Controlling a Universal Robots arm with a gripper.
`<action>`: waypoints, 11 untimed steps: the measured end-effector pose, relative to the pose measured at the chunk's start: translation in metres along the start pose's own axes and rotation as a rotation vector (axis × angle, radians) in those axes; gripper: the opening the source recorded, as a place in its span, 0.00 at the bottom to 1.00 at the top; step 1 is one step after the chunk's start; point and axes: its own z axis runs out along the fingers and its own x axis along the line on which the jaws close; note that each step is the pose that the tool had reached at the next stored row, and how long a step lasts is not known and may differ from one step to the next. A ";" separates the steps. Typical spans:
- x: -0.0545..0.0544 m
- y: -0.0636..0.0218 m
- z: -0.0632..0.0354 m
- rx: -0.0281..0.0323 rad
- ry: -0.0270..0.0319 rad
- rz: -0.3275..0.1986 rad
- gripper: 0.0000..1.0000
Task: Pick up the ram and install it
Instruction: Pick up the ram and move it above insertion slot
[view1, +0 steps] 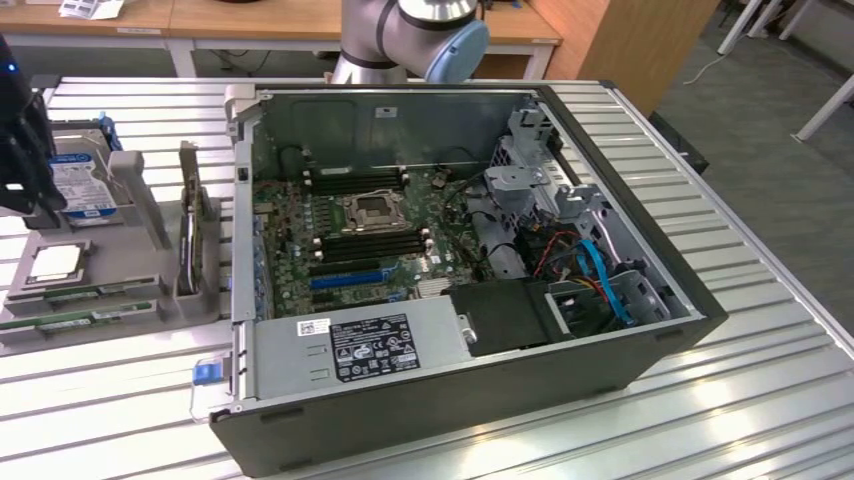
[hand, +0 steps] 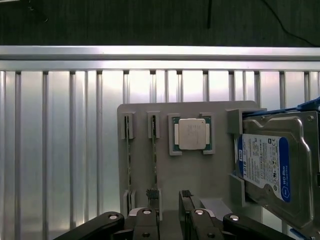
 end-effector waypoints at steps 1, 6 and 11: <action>0.000 0.0000 0.0015 0.0000 0.0000 0.000 0.29; 0.000 -0.0003 0.0098 0.0002 -0.0001 0.000 0.29; 0.000 -0.0006 0.0168 0.0000 0.0000 0.000 0.29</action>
